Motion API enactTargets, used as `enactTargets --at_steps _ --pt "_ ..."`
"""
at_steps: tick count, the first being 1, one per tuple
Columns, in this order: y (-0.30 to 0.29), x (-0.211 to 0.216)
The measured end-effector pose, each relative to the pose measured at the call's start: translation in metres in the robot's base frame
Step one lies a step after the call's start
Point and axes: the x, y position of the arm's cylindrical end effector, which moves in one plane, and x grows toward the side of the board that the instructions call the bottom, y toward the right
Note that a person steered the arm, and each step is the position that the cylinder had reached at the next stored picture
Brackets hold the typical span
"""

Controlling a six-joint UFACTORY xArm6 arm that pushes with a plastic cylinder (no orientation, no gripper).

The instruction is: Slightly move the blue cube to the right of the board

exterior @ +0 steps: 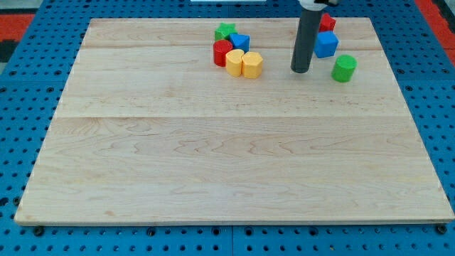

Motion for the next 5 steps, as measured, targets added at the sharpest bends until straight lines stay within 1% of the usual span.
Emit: enactTargets --at_steps 1,2,3,4,5 --pt "0.006 -0.01" --pt "0.03 -0.028" --pt "0.054 -0.036" --pt "0.098 -0.036" --pt "0.132 -0.017"
